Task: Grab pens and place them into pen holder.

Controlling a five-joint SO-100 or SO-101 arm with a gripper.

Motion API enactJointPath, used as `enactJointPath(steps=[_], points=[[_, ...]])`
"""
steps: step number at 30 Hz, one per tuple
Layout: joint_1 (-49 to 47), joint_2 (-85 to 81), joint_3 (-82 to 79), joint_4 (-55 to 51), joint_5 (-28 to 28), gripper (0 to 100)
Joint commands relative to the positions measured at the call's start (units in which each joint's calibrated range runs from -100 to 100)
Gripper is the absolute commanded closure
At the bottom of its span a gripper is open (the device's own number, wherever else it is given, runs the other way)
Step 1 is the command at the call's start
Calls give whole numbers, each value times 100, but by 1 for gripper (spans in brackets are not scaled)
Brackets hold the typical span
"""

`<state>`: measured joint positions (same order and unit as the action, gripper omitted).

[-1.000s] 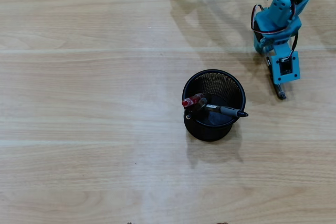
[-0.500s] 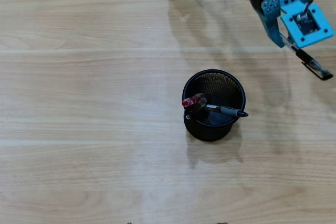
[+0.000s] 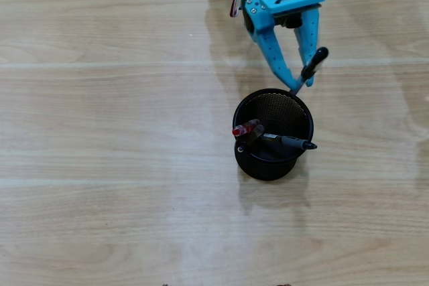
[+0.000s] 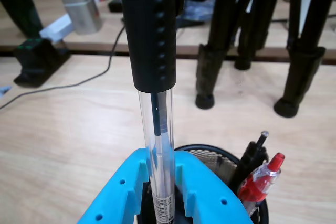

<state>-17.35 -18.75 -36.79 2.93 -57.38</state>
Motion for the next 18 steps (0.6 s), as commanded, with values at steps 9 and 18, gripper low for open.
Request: enactJointPath(steps=[9,18], points=[[138,336,-74,451,-54,98],[243,928,-92,451,-54,98]])
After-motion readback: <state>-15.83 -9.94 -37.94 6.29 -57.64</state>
